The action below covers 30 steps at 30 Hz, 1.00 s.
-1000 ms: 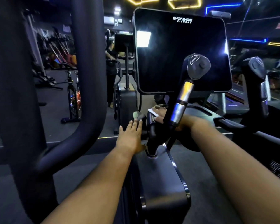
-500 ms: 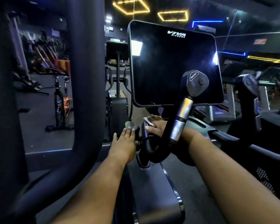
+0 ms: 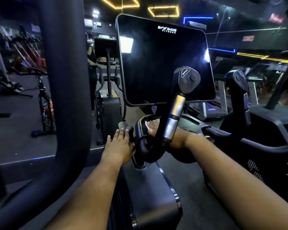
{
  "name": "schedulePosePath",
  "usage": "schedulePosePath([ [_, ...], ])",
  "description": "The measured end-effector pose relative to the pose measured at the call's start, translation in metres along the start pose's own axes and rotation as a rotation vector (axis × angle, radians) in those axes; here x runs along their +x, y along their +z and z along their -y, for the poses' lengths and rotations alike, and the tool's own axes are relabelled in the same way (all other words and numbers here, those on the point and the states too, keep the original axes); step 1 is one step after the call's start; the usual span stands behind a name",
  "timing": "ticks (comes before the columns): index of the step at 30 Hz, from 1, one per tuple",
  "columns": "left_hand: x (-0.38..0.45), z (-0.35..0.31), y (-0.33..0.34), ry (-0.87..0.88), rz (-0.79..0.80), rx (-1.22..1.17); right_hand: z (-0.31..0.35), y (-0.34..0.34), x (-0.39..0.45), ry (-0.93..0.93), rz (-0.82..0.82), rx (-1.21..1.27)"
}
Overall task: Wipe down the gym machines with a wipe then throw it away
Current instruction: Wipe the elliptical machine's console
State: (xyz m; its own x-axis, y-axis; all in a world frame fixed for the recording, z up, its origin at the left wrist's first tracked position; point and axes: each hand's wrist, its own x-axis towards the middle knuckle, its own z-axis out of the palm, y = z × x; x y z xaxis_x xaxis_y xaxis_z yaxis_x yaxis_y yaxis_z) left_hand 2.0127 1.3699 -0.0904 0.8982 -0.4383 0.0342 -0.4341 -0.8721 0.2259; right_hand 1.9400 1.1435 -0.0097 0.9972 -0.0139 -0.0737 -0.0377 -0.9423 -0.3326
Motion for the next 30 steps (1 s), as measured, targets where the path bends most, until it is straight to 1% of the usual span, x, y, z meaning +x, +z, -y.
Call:
schedulePosePath([
  [1,-0.001,0.001,-0.003,-0.001,-0.014,-0.026,-0.001,0.000,-0.012,-0.029,0.022,-0.024],
  [2,0.000,0.001,0.000,0.011,-0.024,-0.016,-0.002,-0.001,-0.025,-0.109,-0.034,-0.026],
  [4,0.000,0.000,0.001,0.010,-0.013,-0.014,-0.003,-0.010,-0.055,-0.158,-0.066,-0.051],
  [7,0.000,-0.002,0.000,0.003,-0.016,0.015,0.002,-0.012,-0.072,-0.060,-0.047,-0.280],
  [9,-0.003,-0.008,-0.002,0.008,-0.004,0.029,0.011,0.001,-0.066,-0.030,-0.040,-0.366],
  [10,-0.003,-0.005,-0.003,0.004,-0.011,0.025,0.022,0.006,-0.061,-0.051,-0.072,-0.407],
  [12,-0.003,-0.002,-0.003,-0.007,-0.006,0.024,0.031,0.018,-0.065,-0.133,-0.206,-0.441],
  [14,-0.003,-0.002,-0.002,0.005,-0.018,0.026,0.024,0.028,-0.081,-0.188,-0.357,-0.380],
  [15,-0.003,-0.002,-0.002,0.007,-0.018,0.024,0.018,0.032,-0.089,-0.173,-0.361,-0.372],
  [18,-0.005,-0.002,-0.003,0.001,-0.013,0.005,0.003,0.040,-0.113,-0.008,-0.349,-0.458],
  [22,-0.008,-0.004,-0.005,0.004,-0.028,-0.010,-0.003,0.051,-0.143,0.159,-0.524,-0.481],
  [23,-0.008,-0.004,-0.005,0.006,-0.032,-0.005,-0.004,0.051,-0.148,0.195,-0.523,-0.463],
  [25,-0.008,-0.005,-0.004,0.004,-0.030,0.002,-0.008,0.041,-0.149,0.260,-0.437,-0.398],
  [28,-0.007,-0.006,-0.003,0.010,-0.036,0.002,-0.024,0.013,-0.134,0.344,-0.306,-0.203],
  [30,-0.007,-0.005,-0.003,0.009,-0.042,0.002,-0.036,-0.006,-0.121,0.365,-0.225,-0.066],
])
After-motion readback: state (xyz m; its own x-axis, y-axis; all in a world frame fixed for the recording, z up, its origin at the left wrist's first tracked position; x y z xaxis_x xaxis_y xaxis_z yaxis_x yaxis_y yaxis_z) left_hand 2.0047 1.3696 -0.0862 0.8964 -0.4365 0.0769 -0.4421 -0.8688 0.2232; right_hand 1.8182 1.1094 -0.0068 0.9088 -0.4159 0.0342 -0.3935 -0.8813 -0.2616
